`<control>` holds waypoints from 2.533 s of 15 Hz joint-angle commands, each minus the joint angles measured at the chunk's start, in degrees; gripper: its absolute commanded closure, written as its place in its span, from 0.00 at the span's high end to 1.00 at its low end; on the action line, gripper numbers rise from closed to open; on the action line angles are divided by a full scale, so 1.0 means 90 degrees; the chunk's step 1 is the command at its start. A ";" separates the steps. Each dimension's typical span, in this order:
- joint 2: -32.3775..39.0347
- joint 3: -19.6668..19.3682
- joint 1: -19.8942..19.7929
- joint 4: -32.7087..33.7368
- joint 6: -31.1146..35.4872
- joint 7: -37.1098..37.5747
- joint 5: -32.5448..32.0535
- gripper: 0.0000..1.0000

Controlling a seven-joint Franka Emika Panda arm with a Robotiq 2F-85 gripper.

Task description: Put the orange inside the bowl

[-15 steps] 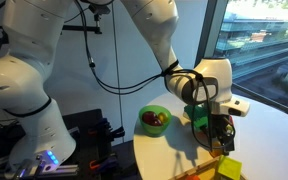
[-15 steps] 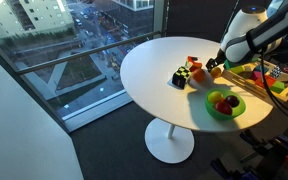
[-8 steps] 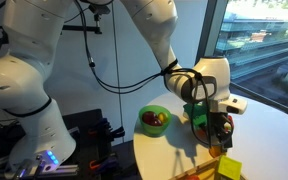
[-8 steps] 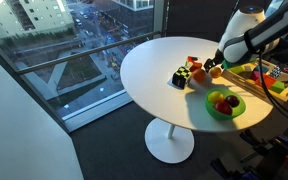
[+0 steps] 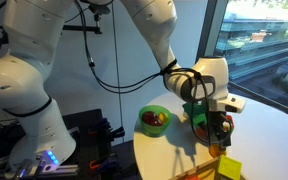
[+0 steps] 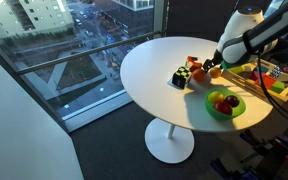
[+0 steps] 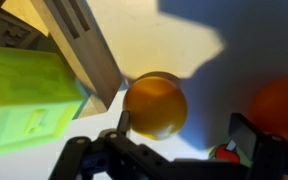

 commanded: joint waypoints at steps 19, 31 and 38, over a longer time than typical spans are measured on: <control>0.0206 -0.0267 0.0154 0.0131 0.0147 -0.0126 0.0078 0.44; -0.0709 0.0001 -0.0099 0.0106 -0.1394 -0.0637 0.0140 0.44; -0.1237 0.0681 -0.0798 0.0145 -0.2518 -0.2350 0.1122 0.44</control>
